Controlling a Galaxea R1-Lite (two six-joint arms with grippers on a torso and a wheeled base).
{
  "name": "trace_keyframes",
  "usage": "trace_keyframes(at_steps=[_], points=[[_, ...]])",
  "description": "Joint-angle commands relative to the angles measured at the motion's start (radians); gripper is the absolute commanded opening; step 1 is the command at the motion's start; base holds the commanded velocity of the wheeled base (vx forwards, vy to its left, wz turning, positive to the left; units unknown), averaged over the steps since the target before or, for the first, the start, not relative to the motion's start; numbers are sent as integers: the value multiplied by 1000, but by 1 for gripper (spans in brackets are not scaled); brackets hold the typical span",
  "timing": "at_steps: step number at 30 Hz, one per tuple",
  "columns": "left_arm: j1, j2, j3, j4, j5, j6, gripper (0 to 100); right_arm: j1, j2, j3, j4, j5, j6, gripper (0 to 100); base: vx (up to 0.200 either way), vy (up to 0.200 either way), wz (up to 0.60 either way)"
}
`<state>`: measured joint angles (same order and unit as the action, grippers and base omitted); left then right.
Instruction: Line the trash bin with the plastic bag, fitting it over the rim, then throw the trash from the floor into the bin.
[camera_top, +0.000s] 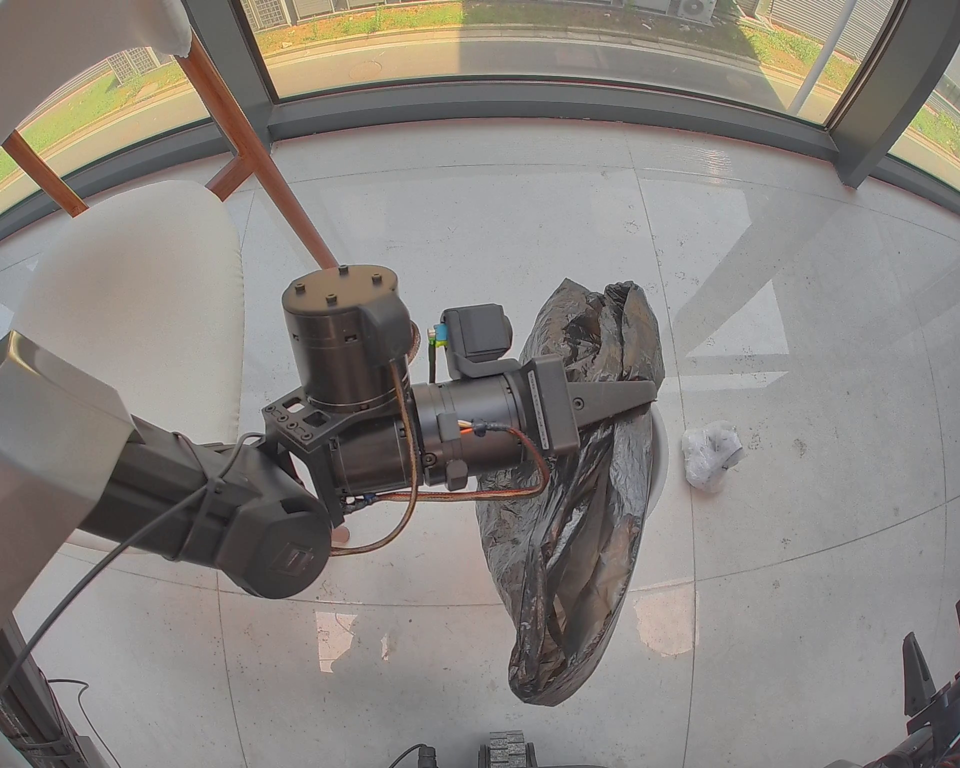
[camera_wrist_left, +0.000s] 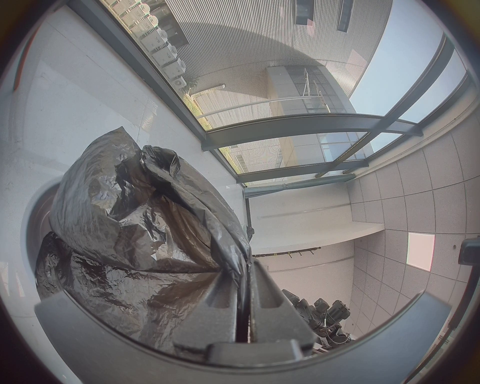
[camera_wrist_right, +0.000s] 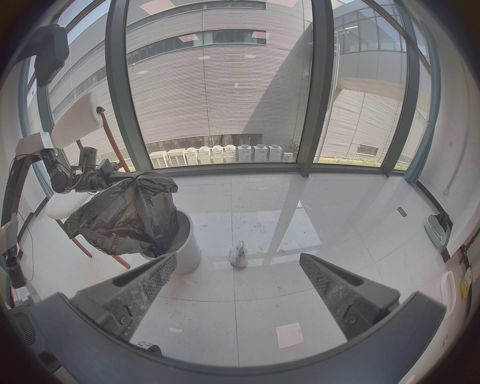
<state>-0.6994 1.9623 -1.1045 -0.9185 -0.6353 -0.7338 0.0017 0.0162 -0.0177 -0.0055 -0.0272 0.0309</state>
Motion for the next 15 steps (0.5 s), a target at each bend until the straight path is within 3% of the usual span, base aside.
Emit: trace_keyframes(at_steps=[1, 9, 15], points=[[0, 29, -18, 1, 0, -4, 0, 0, -16, 18, -1, 1, 0, 100, 0, 0, 0], [1, 49, -55, 10, 2, -12, 0, 0, -16, 18, -1, 1, 0, 100, 0, 0, 0], [3, 49, -84, 12, 2, -30, 0, 0, -16, 18, 1, 1, 0, 100, 0, -200, 0]])
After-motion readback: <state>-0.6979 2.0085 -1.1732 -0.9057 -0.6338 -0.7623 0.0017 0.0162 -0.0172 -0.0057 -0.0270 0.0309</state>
